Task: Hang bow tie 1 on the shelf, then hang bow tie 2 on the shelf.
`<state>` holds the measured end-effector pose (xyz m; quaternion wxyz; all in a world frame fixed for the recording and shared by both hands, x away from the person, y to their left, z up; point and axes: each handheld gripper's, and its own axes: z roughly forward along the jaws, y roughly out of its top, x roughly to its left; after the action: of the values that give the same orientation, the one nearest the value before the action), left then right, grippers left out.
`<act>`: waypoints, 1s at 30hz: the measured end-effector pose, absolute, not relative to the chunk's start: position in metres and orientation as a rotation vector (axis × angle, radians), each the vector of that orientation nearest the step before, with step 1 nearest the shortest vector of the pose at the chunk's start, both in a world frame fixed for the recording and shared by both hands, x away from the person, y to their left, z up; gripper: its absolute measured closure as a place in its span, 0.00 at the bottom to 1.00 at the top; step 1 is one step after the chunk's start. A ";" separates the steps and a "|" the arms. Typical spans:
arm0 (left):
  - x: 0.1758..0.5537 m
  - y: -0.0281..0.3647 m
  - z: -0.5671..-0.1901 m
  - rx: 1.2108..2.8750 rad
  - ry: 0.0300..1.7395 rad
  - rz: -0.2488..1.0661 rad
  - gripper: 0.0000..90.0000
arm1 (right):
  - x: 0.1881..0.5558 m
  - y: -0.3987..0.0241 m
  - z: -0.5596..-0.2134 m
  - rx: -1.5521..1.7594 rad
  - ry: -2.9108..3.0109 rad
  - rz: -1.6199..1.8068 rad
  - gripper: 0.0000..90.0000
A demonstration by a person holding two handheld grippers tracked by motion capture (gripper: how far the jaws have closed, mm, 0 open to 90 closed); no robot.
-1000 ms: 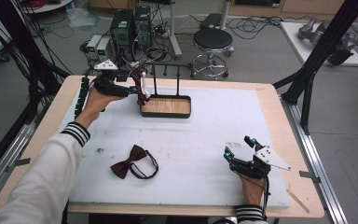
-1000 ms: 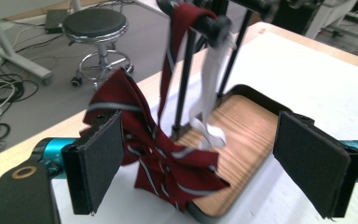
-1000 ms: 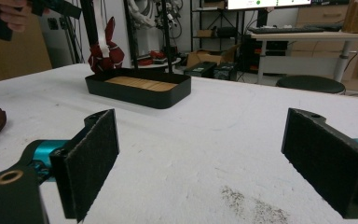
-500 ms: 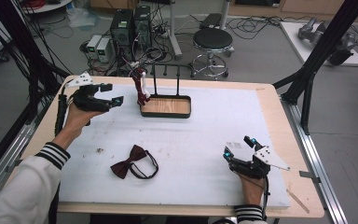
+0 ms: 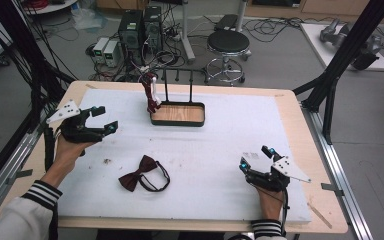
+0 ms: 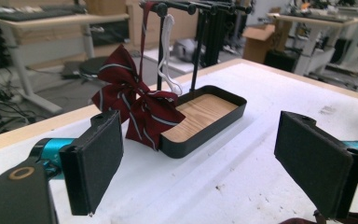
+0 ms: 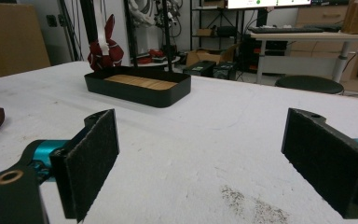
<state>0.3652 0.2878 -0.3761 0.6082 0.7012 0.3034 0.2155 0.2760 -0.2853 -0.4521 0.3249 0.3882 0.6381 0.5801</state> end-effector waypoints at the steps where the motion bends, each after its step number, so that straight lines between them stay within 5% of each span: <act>1: 0.361 0.289 -0.378 1.615 0.704 0.504 0.18 | 0.276 -0.285 -0.452 1.018 1.675 1.521 0.11; 30: 0.333 0.300 -0.386 1.568 0.710 0.553 0.18 | 0.275 -0.285 -0.452 1.031 1.680 1.521 0.11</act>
<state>0.3334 0.3004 -0.3860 0.6185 0.6816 0.3086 0.2401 0.2754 -0.2846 -0.4520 0.3203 0.3922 0.6394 0.5786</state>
